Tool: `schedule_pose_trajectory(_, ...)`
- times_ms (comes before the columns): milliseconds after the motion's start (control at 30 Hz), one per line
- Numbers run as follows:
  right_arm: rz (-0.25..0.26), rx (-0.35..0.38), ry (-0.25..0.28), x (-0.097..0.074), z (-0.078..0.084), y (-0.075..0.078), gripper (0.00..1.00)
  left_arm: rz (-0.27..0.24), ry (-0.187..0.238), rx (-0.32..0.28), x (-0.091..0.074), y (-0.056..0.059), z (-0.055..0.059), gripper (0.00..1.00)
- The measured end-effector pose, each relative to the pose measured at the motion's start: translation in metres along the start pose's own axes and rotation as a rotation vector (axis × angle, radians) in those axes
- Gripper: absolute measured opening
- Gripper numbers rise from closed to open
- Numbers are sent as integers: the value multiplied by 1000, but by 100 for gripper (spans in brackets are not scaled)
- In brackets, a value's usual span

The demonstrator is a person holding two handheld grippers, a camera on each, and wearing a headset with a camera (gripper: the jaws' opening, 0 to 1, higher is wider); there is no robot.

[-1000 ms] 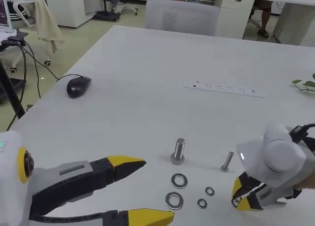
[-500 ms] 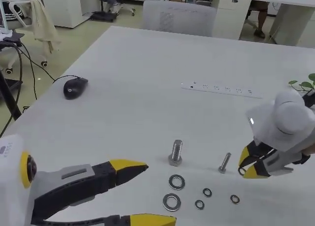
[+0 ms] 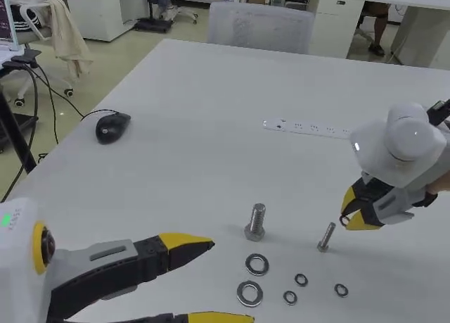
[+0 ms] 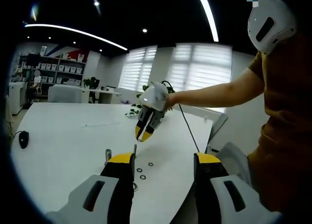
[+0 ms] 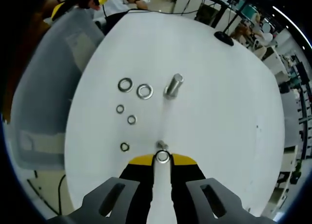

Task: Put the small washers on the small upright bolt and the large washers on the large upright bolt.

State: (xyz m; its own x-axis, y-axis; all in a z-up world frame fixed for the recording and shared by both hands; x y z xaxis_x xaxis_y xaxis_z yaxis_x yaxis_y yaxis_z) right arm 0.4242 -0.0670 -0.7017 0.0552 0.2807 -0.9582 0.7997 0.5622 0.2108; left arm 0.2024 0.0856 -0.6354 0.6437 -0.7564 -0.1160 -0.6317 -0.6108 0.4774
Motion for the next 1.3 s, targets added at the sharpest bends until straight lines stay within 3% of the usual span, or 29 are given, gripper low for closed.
schedule_pose_trajectory(1300,-76,-43,-31,31,1,2,12,-23,7,-25,-2,-4,5,46)
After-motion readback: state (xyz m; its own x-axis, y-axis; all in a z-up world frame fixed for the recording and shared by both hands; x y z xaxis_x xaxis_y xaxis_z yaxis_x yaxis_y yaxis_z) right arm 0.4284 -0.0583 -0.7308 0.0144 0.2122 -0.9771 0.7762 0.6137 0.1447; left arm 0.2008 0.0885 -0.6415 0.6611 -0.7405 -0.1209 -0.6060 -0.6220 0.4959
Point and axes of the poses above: the centre of the closed fingertips' face, and the gripper's own axes: x roughly forward along the fingers, y roughly to its right, z roughly out of its underside, the point moved 5 cm from there along -x, roughly backward along the fingers, and after that the axes turned 15 degrees about -x, right-handed, at the moved point
